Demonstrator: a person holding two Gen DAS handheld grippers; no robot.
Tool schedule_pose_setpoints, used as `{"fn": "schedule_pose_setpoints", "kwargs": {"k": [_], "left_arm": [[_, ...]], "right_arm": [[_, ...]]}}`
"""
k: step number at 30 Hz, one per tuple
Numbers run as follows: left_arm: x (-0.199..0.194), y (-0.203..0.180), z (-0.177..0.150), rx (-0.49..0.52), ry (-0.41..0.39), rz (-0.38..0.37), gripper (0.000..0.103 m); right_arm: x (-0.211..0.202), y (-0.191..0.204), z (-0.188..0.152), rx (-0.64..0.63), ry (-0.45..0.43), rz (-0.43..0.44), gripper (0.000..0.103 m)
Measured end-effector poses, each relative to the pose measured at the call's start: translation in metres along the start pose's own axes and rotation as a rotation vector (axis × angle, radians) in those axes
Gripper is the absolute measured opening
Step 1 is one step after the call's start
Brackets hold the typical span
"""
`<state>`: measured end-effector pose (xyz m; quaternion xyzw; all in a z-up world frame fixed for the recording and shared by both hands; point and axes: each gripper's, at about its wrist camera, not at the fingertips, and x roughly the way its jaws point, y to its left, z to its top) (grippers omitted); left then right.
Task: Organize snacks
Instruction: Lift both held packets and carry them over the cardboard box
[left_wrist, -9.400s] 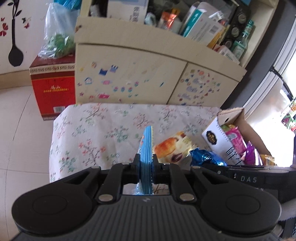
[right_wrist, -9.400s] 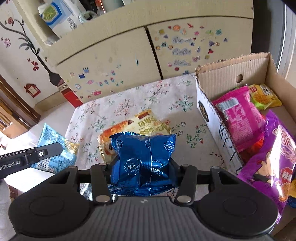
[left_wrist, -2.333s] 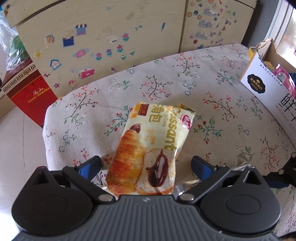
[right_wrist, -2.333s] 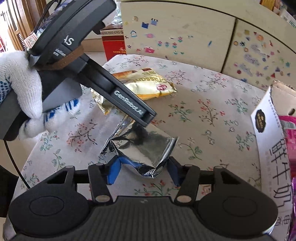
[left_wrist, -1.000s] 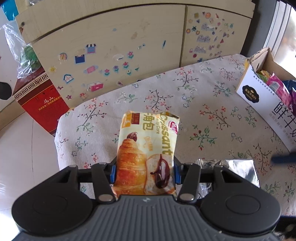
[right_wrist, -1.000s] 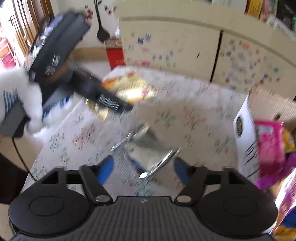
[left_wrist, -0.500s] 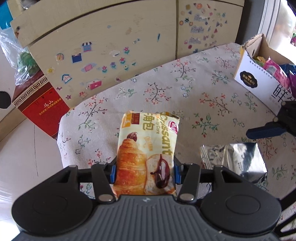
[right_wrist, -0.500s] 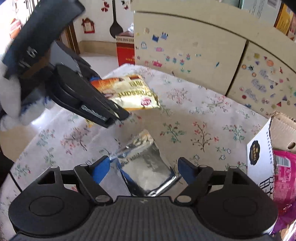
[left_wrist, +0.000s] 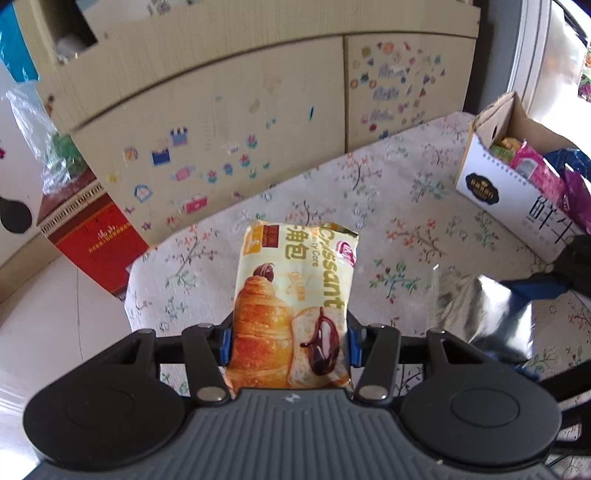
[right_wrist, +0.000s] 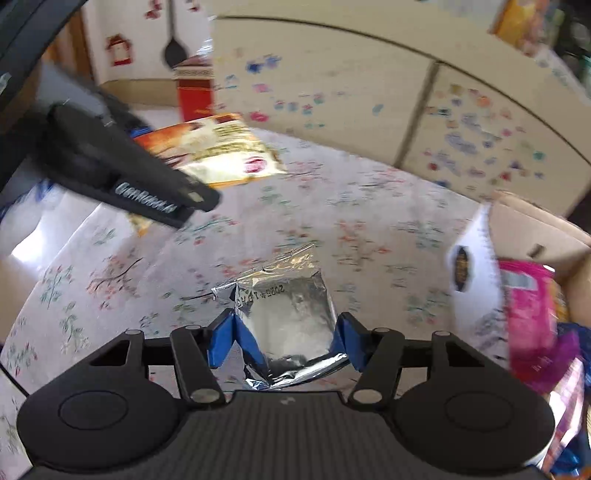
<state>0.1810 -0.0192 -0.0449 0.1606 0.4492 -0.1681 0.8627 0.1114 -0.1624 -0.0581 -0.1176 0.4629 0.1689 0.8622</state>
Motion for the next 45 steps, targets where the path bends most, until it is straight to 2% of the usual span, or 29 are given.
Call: {"fn": "schedule_pose_setpoints", "kwargs": {"k": [9, 17, 22, 26, 33, 40, 45], "left_arm": [[-0.022, -0.014, 0.005, 0.027, -0.057, 0.016, 0.052], [-0.043, -0.034, 0.009, 0.069, -0.111, 0.044, 0.052], [-0.049, -0.044, 0.015, 0.068, -0.138, 0.039, 0.052], [-0.051, -0.050, 0.021, 0.071, -0.148, 0.050, 0.052], [-0.057, -0.055, 0.032, 0.039, -0.188, 0.055, 0.052], [-0.062, -0.069, 0.045, -0.013, -0.228, -0.004, 0.052], [-0.070, -0.092, 0.054, -0.004, -0.269, -0.068, 0.052]], "right_arm": [[-0.050, -0.019, -0.004, 0.084, -0.069, -0.117, 0.066], [-0.098, -0.031, -0.015, 0.128, -0.191, -0.177, 0.066], [-0.100, -0.039, -0.013, 0.168, -0.233, -0.210, 0.067], [-0.100, -0.049, -0.011, 0.220, -0.239, -0.191, 0.067], [-0.106, -0.057, -0.014, 0.258, -0.262, -0.216, 0.067], [-0.129, -0.086, -0.018, 0.350, -0.327, -0.232, 0.067], [-0.149, -0.115, -0.031, 0.453, -0.372, -0.241, 0.067]]}}
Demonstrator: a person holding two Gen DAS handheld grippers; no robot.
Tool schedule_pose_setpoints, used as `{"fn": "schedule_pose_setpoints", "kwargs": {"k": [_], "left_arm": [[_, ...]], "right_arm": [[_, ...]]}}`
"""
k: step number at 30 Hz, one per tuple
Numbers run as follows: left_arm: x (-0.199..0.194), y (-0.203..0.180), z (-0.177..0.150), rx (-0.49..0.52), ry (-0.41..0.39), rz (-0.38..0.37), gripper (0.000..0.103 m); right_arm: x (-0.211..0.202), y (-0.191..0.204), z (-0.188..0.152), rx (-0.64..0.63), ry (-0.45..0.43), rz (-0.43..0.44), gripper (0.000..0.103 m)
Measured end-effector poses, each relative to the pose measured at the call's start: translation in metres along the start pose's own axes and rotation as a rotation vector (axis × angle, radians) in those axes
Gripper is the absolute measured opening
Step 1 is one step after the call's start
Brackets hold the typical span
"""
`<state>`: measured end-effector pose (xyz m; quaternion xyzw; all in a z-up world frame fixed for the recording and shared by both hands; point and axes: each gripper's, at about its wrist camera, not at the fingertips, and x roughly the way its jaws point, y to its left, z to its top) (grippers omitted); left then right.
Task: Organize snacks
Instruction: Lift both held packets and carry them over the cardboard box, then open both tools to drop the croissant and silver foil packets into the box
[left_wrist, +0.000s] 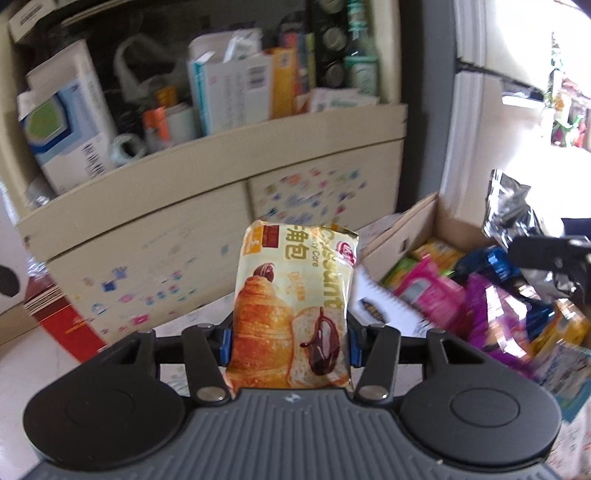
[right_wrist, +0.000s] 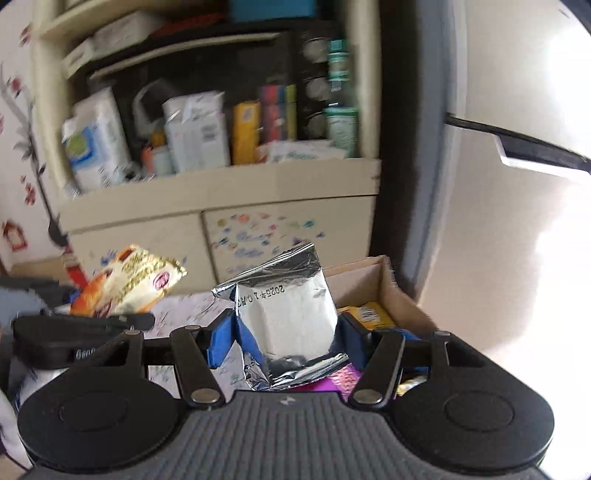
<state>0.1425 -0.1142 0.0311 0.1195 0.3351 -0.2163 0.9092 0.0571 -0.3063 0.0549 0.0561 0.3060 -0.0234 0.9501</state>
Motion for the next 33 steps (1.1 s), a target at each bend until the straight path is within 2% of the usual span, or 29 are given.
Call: {"fn": "schedule_pose_setpoints", "kwargs": {"k": [6, 13, 21, 25, 27, 28, 29, 31, 33], "left_arm": [[-0.001, -0.036, 0.013, 0.003, -0.038, -0.106, 0.052], [0.012, -0.072, 0.025, -0.021, -0.043, -0.202, 0.052], [0.041, -0.099, 0.032, -0.028, -0.016, -0.254, 0.052], [0.051, -0.107, 0.036, -0.040, -0.016, -0.276, 0.053], [0.054, -0.110, 0.037, -0.055, -0.020, -0.283, 0.069], [0.055, -0.111, 0.037, -0.064, -0.026, -0.277, 0.082], [0.053, -0.112, 0.036, -0.069, -0.035, -0.273, 0.090], [0.051, -0.114, 0.036, -0.060, -0.034, -0.269, 0.095], [0.050, -0.115, 0.037, -0.044, -0.015, -0.238, 0.096]], "right_arm": [[-0.015, -0.043, 0.002, 0.123, -0.028, -0.024, 0.067], [-0.019, -0.077, -0.002, 0.259, -0.016, -0.061, 0.067], [-0.018, -0.098, -0.008, 0.363, 0.015, -0.091, 0.067], [-0.014, -0.099, -0.011, 0.371, 0.032, -0.113, 0.067], [-0.009, -0.101, -0.013, 0.394, 0.050, -0.120, 0.068], [-0.007, -0.101, -0.014, 0.407, 0.057, -0.122, 0.069], [-0.005, -0.101, -0.014, 0.412, 0.064, -0.121, 0.070], [-0.005, -0.099, -0.014, 0.408, 0.070, -0.127, 0.080], [-0.007, -0.098, -0.014, 0.402, 0.063, -0.142, 0.084]]}}
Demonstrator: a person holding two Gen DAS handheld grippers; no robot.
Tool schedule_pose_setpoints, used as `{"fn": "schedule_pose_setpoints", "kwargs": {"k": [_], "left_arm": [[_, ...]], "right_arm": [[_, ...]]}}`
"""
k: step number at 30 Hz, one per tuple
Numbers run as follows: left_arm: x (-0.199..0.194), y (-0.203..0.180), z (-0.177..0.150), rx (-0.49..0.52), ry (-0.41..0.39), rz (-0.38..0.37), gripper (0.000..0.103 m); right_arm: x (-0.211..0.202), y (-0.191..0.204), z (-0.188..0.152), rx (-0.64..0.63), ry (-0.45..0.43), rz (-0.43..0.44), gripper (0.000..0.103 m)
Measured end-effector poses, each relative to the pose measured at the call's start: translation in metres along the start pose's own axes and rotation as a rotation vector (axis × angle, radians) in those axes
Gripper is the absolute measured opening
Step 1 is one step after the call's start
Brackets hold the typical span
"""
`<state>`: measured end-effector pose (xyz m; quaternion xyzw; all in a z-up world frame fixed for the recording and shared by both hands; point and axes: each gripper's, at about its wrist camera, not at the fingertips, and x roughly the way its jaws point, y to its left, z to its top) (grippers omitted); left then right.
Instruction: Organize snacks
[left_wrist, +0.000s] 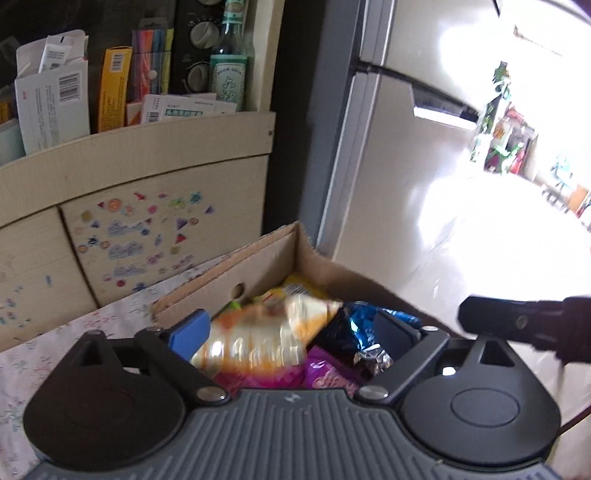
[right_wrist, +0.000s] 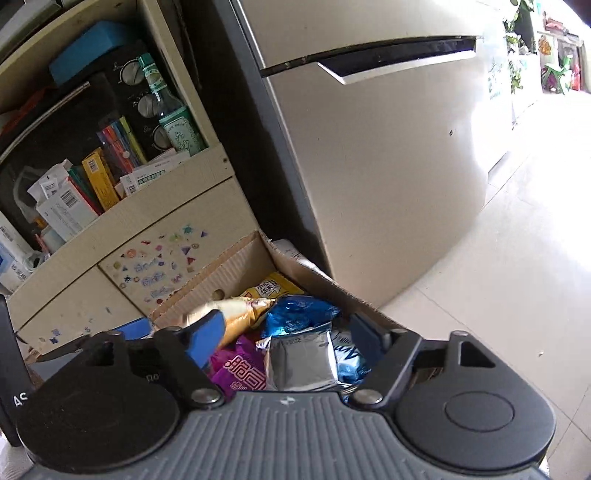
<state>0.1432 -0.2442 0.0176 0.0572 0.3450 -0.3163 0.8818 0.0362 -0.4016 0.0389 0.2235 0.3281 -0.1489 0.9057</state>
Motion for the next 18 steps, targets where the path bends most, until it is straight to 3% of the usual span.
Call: {"fn": "schedule_pose_setpoints", "kwargs": {"k": [9, 18], "left_arm": [[-0.015, 0.006, 0.000, 0.011, 0.096, 0.106, 0.100], [-0.033, 0.013, -0.008, -0.006, 0.149, 0.164, 0.101]], "right_arm": [[-0.004, 0.000, 0.001, 0.003, -0.005, -0.030, 0.096], [-0.005, 0.009, -0.007, -0.069, 0.022, -0.115, 0.099]]}}
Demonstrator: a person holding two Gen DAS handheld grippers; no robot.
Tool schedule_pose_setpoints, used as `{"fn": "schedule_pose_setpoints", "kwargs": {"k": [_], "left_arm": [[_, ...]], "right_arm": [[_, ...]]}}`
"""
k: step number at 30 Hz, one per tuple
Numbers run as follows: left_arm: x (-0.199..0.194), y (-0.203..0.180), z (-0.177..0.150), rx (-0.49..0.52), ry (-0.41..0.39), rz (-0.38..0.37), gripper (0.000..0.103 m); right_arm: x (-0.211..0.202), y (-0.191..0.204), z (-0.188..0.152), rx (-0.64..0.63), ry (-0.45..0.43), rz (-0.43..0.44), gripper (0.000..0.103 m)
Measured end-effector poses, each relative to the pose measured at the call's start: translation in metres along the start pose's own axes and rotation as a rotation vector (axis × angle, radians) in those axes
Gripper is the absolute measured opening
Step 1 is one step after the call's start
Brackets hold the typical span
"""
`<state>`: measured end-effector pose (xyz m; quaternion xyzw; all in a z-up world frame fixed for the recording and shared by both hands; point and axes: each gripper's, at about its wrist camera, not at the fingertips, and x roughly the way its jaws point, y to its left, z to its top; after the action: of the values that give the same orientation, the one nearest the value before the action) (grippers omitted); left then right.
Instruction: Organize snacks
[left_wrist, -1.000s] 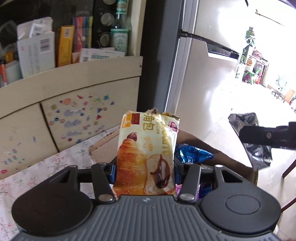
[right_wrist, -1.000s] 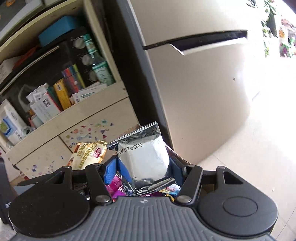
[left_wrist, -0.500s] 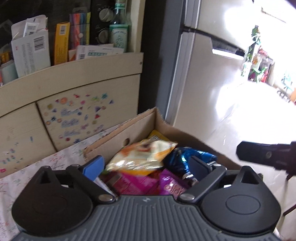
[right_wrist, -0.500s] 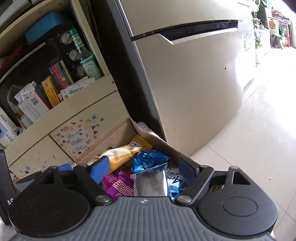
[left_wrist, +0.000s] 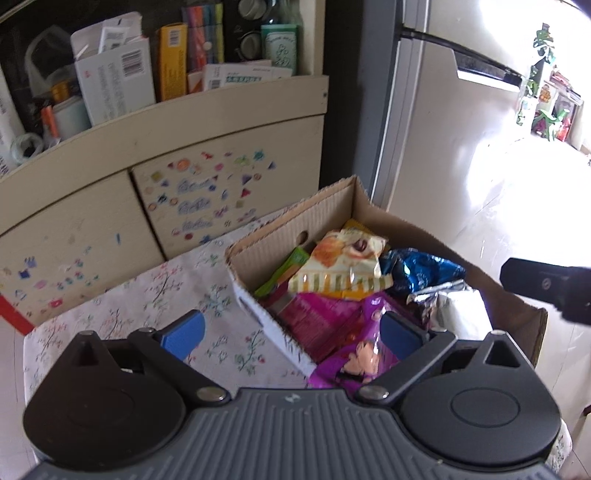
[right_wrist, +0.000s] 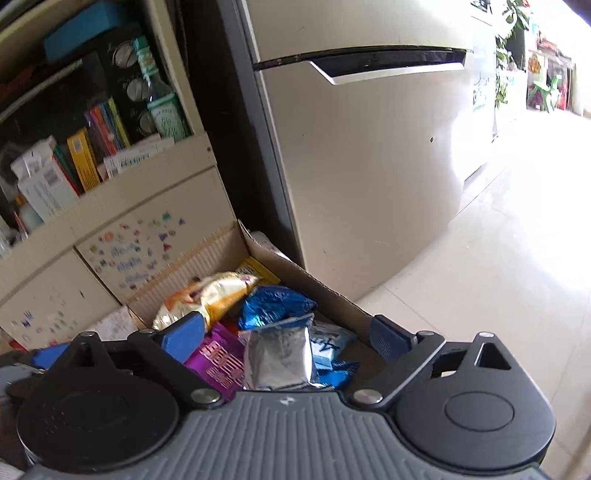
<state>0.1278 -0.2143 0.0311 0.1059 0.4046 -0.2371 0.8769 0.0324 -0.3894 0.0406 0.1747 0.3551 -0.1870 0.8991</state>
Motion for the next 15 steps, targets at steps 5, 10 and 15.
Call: {"fn": "schedule_pose_setpoints", "kwargs": {"k": [5, 10, 15], "left_arm": [[-0.007, -0.002, -0.005, 0.025, 0.020, 0.028, 0.101], [-0.016, 0.000, -0.010, 0.015, 0.029, 0.042, 0.101], [-0.022, 0.006, -0.015, -0.022, 0.046, 0.046, 0.101]], "right_arm": [[-0.006, 0.004, -0.006, -0.026, 0.000, -0.025, 0.101], [-0.011, 0.000, -0.009, -0.015, 0.007, -0.052, 0.102], [-0.009, -0.001, -0.017, -0.011, 0.037, -0.082, 0.102]]}}
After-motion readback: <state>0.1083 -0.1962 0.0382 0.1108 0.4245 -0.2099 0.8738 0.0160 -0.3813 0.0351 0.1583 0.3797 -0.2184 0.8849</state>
